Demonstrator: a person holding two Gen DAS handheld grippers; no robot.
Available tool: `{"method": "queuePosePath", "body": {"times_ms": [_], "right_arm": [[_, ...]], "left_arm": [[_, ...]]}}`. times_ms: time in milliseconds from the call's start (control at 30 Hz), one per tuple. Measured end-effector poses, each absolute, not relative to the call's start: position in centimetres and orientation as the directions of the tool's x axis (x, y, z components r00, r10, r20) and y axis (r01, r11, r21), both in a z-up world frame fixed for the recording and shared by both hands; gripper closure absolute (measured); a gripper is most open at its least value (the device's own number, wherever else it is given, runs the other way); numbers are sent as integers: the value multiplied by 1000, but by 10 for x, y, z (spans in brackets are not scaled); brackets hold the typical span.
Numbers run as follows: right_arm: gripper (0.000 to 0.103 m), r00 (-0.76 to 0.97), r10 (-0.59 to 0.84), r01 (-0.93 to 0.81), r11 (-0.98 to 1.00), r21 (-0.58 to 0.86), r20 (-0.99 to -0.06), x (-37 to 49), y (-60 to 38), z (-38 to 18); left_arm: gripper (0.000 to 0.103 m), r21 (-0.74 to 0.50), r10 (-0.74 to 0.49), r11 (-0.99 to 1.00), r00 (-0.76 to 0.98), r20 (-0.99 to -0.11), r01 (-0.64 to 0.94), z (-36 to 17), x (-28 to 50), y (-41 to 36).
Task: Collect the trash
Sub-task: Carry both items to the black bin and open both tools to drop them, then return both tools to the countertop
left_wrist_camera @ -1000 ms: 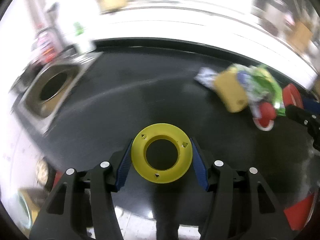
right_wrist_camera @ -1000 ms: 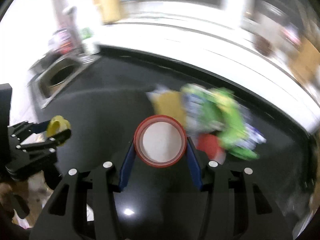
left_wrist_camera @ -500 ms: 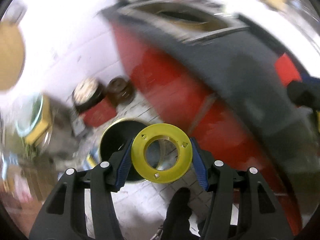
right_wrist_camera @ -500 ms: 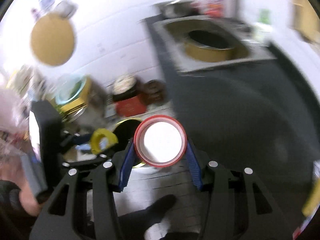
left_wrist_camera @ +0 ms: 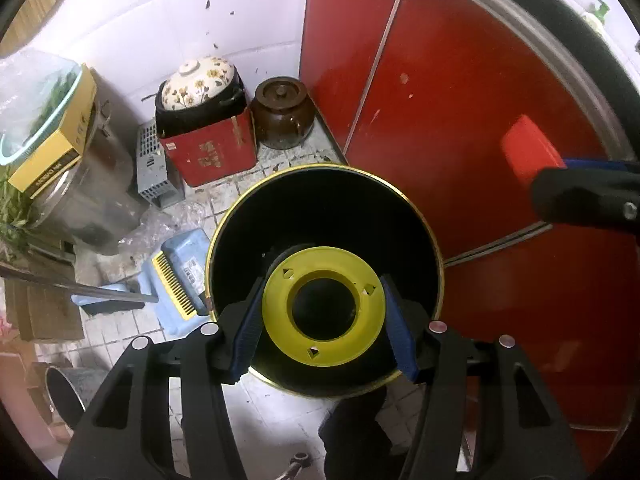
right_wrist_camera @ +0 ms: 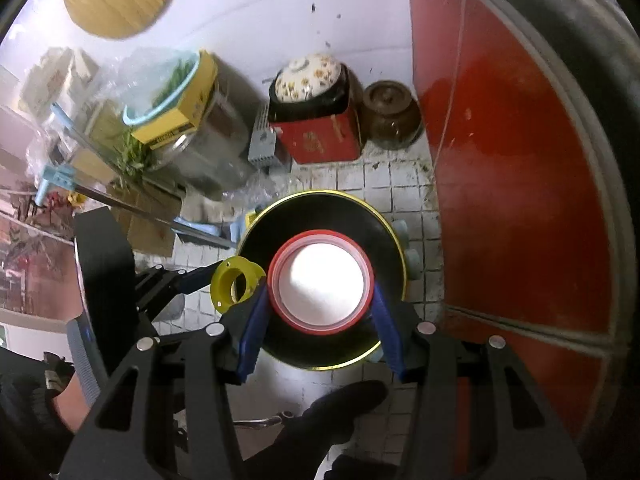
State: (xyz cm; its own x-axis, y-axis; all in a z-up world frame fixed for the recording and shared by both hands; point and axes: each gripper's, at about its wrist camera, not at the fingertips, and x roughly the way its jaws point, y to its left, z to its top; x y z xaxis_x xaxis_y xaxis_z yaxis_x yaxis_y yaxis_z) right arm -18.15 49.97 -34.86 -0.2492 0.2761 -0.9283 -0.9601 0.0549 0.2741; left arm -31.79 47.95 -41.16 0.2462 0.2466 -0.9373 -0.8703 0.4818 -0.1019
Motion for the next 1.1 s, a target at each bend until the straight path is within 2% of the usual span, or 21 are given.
{"method": "queuePosePath", "body": {"times_ms": [67,100,133,167,300,367,467,533,600,700,800,933,1100], "right_arm": [[54,-255,267,-961,39,275,-929,-185,508,-356],[45,-261,258,-960,31,278,-930,-186,512,-358],[30,-269,248,-958,28,285,-931,-187,515,-360],[25,-266,251,-959,31,282,-931,-186,516,-359],[23,-260,267,-957,55,284,-928,-178,506,-338],[23,-251,305,-957,64,283,-919,-172,488,-309],[22,-219,371,-956,101,274,-903,-156,448,-252],[15,-167,431,-955,152,254,-887,-140,408,-205],[15,-111,467,-955,194,224,-877,-128,373,-170],[11,25,525,-935,314,166,-851,-101,302,-114],[10,165,526,-872,473,126,-834,-73,232,-76],[10,389,450,-708,705,52,-804,-36,117,-38],[10,539,313,-460,887,37,-782,-7,-16,-18]], "left_arm": [[47,-105,240,483,247,-939,-869,-422,-317,483],[34,-106,235,484,246,-941,-868,-424,-317,483],[24,-97,232,484,234,-944,-870,-427,-317,484],[13,-84,243,480,224,-944,-873,-425,-319,484],[13,-108,238,460,240,-941,-881,-414,-330,485],[13,-113,245,456,246,-938,-883,-393,-335,479],[13,-96,265,486,251,-931,-869,-351,-333,461],[13,-84,284,511,260,-923,-855,-319,-325,447],[12,-57,289,562,261,-921,-825,-286,-307,428],[12,-50,276,680,318,-907,-732,-225,-256,392],[10,-40,263,795,402,-877,-606,-173,-196,347],[9,-33,198,909,499,-843,-415,-126,-121,282],[9,-58,53,982,555,-830,-181,-92,-42,194]]}}
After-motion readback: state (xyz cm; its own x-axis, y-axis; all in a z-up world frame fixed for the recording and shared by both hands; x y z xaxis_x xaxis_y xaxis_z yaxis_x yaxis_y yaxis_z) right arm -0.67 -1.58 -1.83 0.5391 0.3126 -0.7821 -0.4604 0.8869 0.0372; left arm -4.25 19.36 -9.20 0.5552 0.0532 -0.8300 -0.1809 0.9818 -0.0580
